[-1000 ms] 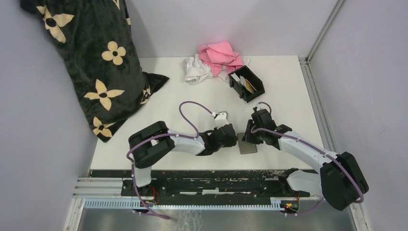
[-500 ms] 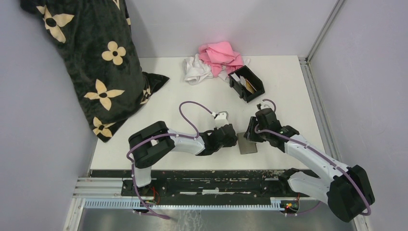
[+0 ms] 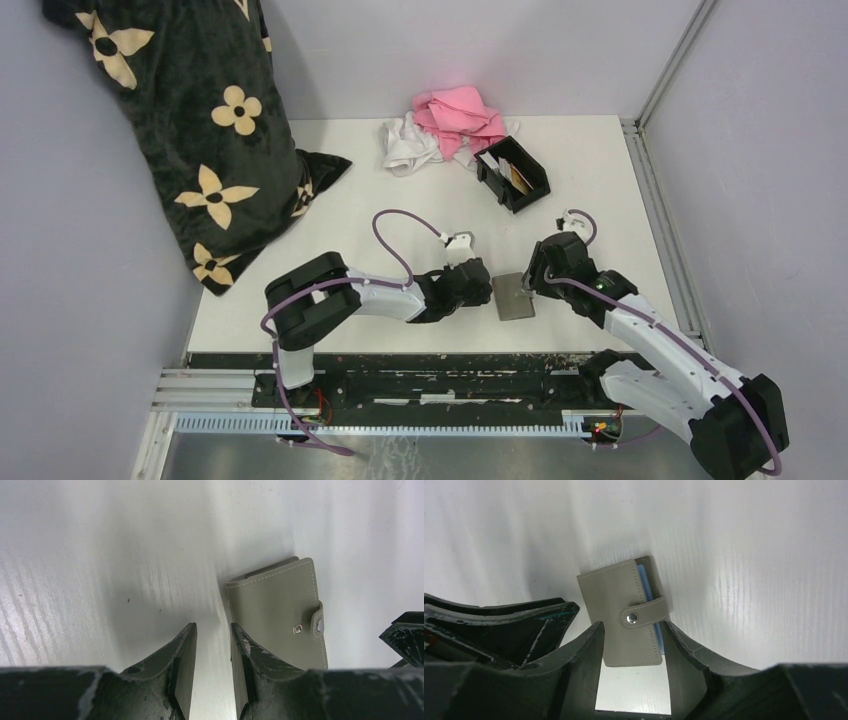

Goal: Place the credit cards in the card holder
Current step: Close the card holder at the center of the board.

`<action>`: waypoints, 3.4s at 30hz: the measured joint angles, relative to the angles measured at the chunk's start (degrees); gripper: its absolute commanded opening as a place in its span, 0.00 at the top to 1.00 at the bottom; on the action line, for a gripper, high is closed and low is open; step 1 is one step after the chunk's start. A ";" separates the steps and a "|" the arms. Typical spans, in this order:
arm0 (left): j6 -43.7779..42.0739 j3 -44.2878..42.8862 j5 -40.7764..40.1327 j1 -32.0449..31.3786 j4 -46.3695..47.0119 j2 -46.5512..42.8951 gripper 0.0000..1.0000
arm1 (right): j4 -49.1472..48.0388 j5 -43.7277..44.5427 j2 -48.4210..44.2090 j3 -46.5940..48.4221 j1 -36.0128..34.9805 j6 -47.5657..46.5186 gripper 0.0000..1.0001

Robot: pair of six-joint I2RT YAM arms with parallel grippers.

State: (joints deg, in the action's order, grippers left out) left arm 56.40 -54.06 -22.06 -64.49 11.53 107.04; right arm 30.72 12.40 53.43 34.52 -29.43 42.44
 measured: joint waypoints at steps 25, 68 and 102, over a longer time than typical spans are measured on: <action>-1.99 -1.77 0.17 -1.29 -5.31 -1.11 0.59 | -9.27 -8.83 -2.75 -11.96 11.47 4.70 0.46; -2.27 -8.24 2.95 -1.62 -5.64 4.02 0.58 | -16.85 -17.73 -1.62 -17.27 15.37 5.25 0.46; -2.27 -9.20 2.86 -1.86 -5.46 4.94 0.58 | -22.53 -20.09 1.62 -18.16 15.96 5.29 0.46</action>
State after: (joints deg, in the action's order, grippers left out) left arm 54.13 -63.26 -19.20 -66.35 6.07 111.98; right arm 8.19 -7.68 55.05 16.36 -13.47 47.72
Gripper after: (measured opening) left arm 0.416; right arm 0.538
